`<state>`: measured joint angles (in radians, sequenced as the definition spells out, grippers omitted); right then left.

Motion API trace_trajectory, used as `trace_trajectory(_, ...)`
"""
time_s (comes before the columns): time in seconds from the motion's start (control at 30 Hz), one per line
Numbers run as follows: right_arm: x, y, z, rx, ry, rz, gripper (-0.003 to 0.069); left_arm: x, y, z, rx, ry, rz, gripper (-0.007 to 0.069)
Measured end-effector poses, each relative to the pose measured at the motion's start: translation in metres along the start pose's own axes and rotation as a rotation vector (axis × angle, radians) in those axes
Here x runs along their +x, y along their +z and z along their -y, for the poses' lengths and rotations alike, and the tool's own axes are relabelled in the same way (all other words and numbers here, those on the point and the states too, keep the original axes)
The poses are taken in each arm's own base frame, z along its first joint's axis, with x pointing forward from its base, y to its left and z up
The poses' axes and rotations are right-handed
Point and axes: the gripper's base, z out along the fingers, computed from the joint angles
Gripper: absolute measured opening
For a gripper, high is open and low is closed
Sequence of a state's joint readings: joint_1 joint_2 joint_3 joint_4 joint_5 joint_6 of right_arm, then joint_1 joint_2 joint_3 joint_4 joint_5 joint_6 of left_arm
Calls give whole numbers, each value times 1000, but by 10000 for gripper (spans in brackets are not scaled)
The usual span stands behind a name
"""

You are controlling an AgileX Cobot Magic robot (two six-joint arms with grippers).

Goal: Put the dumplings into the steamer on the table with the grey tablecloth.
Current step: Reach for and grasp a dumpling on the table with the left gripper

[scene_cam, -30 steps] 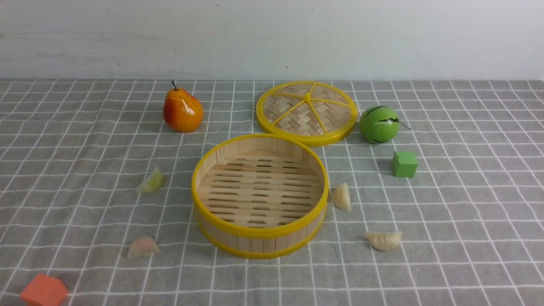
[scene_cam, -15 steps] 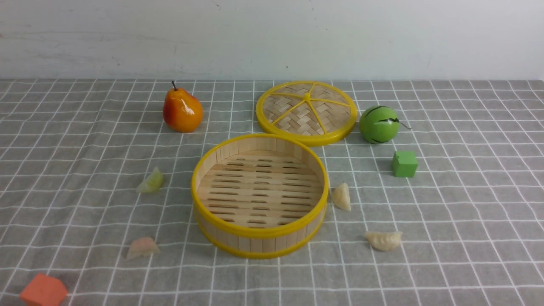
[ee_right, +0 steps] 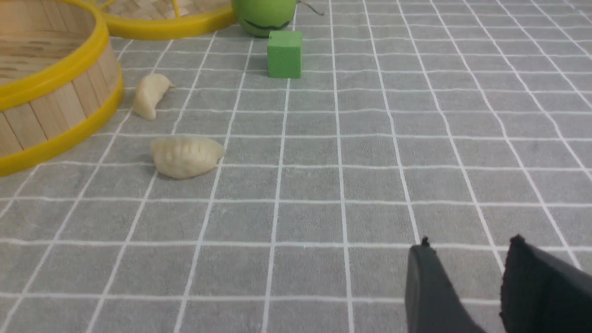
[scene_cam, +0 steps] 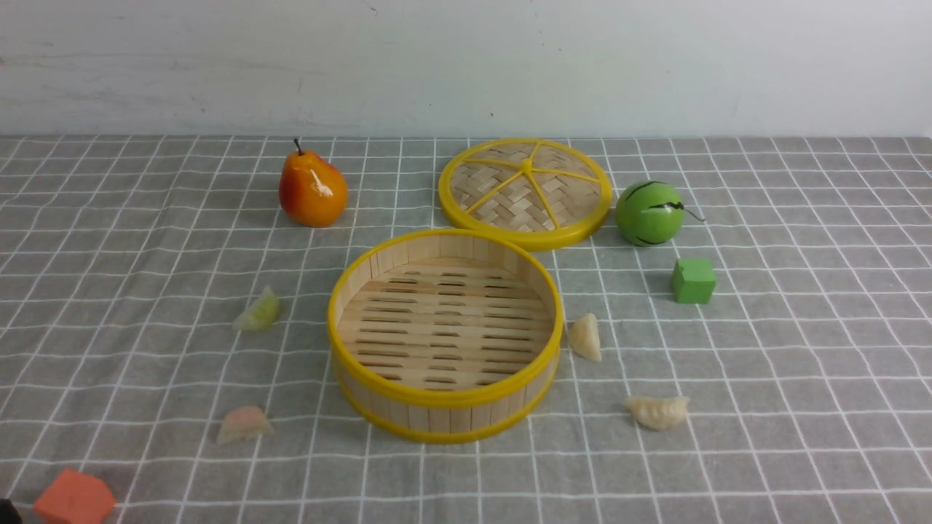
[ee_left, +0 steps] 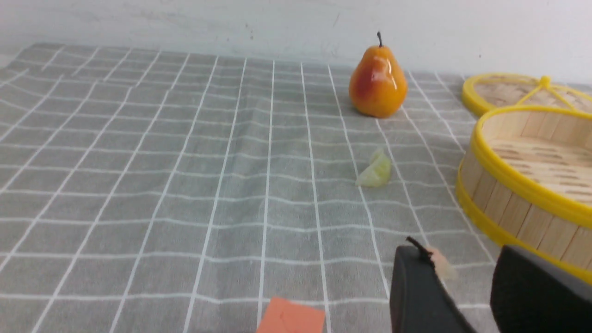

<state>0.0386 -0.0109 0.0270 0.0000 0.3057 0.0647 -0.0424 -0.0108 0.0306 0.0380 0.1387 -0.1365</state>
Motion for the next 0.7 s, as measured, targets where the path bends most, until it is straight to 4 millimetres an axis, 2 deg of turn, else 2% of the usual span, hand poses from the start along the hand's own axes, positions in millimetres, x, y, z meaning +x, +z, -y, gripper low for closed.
trace_trajectory(0.27, -35, -7, -2, -24, -19, 398, 240, -26, -4, 4, 40, 0, 289, 237)
trace_trajectory(0.3, -45, -12, -3, -34, -12, 514, 240, -33, -6, 4, 50, 0, 368, 237)
trace_trajectory(0.47, -63, -26, -5, -89, 73, 767, 240, -48, -14, 7, 81, -19, 554, 237)
trace_trajectory(0.53, -64, -27, -5, -103, 101, 786, 240, -51, -16, 7, 95, -58, 587, 237)
trace_trajectory(0.57, -65, -28, -5, -127, 154, 797, 237, -54, -18, 6, 123, -149, 633, 234)
trace_trajectory(0.63, -66, -28, -5, -142, 187, 800, 223, -59, -21, 7, 153, -223, 660, 218)
trace_trajectory(0.7, -71, -31, -5, -150, 204, 802, 183, -70, -23, 8, 172, -265, 664, 176)
